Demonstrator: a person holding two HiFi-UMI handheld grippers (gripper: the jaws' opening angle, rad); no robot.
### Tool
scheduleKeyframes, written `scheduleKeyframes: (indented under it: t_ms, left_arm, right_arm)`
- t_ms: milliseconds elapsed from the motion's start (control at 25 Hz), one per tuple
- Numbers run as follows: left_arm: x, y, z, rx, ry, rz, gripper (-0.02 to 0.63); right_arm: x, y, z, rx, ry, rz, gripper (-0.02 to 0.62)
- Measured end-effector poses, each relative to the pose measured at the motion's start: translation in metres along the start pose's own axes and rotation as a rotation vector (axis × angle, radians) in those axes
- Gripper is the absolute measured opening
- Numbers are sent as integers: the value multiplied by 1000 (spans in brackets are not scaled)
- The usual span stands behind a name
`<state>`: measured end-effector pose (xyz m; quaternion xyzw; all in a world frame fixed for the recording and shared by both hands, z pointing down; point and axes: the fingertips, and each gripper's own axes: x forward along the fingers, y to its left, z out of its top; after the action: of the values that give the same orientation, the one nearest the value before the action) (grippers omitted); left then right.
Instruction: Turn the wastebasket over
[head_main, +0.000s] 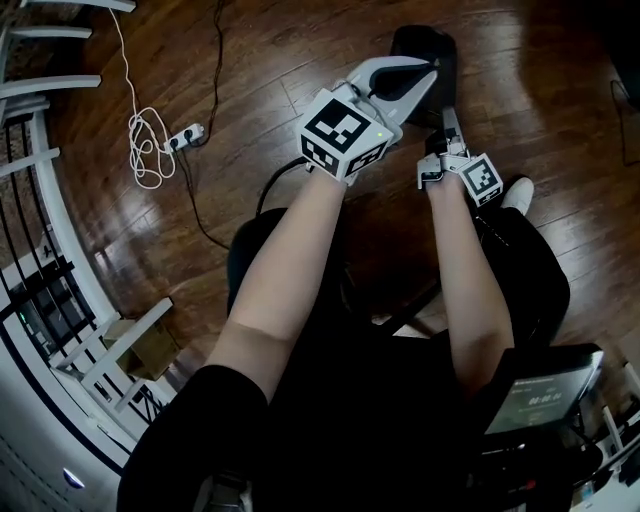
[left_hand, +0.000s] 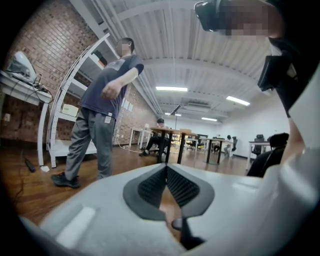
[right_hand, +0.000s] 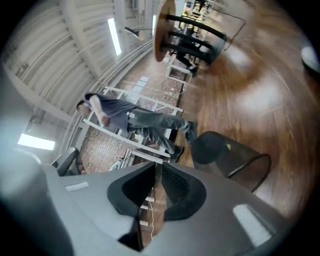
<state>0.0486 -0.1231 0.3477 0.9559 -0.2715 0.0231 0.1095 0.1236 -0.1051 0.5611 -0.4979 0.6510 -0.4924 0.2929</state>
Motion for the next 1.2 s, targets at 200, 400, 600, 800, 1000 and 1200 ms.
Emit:
scheduleKeyframes:
  t_ms: [200,400,600,800,1000,1200]
  left_arm:
    - [7,2,5,-33,-10,6,3]
    - [9,6,7,-38,-5,10,3]
    - [6,12,17,-66,-36,18,3]
    - [2,12,14,-65,-33,13,3]
    - [-4,16,11,-82,-36,22,2]
    - [-5,18,15,-74,-31,17,3]
  right_arm:
    - [-4,-56,-29,209,-53,-97,144]
    - [2,-94,-55,264,-45,-151,196]
    - [10,-120,-66,321,-63,-172,202]
    - [34,-135,-61,361,-114,-144,202]
    - [45,-140,-59,360,-153,-138,25]
    - [48,-134,-56,339,-158,-137,9]
